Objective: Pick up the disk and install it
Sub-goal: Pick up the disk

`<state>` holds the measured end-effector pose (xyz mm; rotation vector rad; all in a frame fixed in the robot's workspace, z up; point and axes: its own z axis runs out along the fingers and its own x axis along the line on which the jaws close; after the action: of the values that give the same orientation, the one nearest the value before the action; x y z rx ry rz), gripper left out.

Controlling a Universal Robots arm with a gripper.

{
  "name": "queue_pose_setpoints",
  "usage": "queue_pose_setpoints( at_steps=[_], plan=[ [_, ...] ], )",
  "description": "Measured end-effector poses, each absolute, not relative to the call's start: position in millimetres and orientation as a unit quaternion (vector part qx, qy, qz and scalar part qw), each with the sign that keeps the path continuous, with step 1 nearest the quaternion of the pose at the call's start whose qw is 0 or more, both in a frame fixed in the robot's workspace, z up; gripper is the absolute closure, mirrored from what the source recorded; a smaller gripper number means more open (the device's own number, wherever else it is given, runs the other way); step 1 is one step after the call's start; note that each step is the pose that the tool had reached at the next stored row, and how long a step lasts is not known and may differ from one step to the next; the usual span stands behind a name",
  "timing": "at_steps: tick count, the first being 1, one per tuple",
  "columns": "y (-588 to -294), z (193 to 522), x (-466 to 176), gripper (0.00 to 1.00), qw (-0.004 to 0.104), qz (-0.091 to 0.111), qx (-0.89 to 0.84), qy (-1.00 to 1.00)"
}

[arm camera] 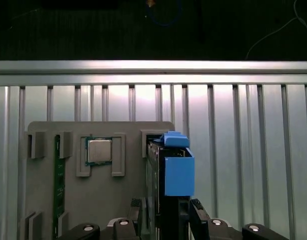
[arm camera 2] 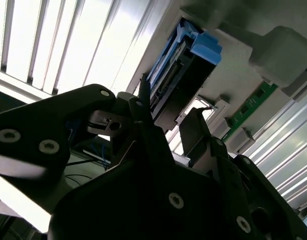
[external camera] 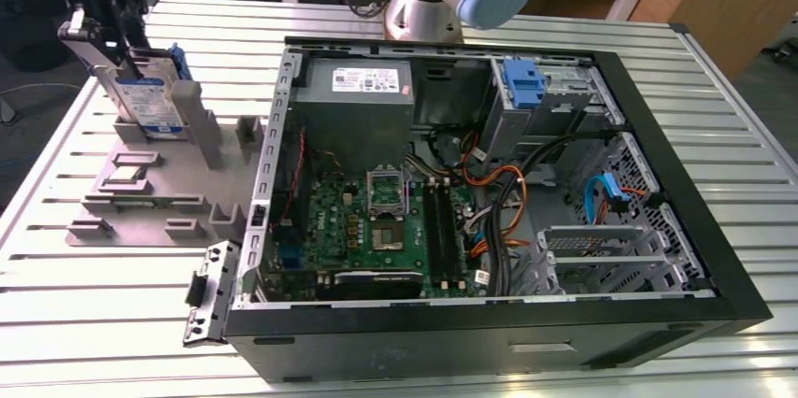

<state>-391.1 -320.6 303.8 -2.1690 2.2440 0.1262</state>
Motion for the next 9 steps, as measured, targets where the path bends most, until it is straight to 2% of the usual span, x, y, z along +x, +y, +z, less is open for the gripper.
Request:
queue_pose_setpoints(
  at_steps=[9],
  plan=[
    [-320.6,303.7,-389.5,0.49,0.009,0.04,-0.695,0.718]
  ],
)
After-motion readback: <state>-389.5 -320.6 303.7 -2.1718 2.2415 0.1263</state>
